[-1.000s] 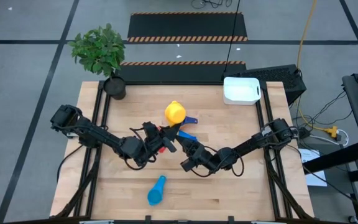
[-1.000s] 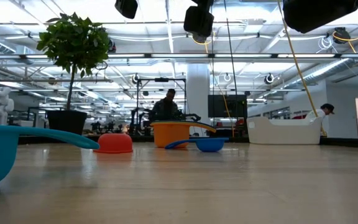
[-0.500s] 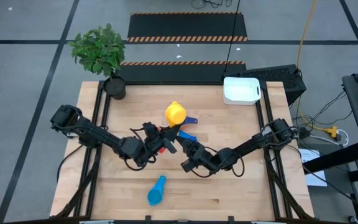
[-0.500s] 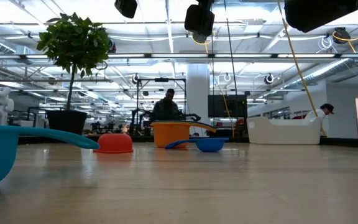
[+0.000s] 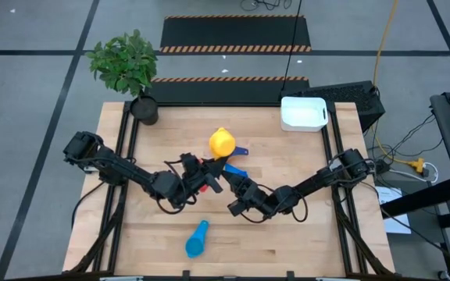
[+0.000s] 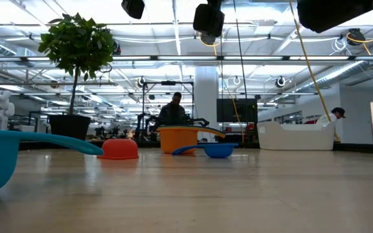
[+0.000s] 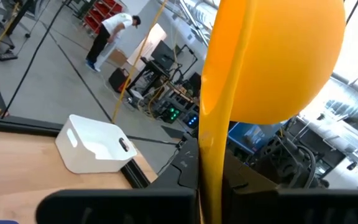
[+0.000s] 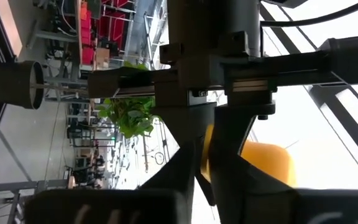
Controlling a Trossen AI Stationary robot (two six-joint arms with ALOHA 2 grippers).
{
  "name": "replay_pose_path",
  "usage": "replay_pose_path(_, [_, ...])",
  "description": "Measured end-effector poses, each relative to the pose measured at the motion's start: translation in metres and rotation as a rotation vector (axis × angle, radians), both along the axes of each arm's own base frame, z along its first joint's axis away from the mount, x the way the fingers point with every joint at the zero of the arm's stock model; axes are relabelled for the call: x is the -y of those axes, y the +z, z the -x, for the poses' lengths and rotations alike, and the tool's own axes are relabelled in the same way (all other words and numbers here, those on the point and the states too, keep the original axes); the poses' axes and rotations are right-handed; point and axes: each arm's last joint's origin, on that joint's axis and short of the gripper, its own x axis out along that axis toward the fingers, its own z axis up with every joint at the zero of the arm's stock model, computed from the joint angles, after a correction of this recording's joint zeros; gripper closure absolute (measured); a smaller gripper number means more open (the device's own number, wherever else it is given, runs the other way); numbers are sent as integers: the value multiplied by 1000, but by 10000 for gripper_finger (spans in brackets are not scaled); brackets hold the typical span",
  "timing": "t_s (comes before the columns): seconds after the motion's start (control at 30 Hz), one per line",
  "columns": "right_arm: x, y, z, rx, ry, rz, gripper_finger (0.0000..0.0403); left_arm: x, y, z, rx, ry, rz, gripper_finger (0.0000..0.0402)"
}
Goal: Nest measuring cups in basket
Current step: Stack the yellow measuring cup into the dark blue measuring cup
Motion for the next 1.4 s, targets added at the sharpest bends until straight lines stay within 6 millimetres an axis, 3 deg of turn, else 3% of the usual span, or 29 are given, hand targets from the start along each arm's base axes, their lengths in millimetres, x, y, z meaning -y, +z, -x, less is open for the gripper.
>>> replay_pose_path(0.17, [-2,0,1,-6,-7,0,398,1,0,0,-24,-14,-44,374])
replay_pose_path(0.53, [-1,0,1,-10,-22,-7,402,9,23,18,-48,-28,-144,199])
replay_pose_path(0.7, [0,6,3,19,-21,-50,402,19,30,28,-82,-57,-193,149])
replay_pose_path(0.9, [1,16,9,40,-58,-99,403,24,24,29,-161,-62,-197,140])
replay_pose_path(1.4, [-3,25,15,85,-36,-152,403,25,10,28,-318,-41,-256,170])
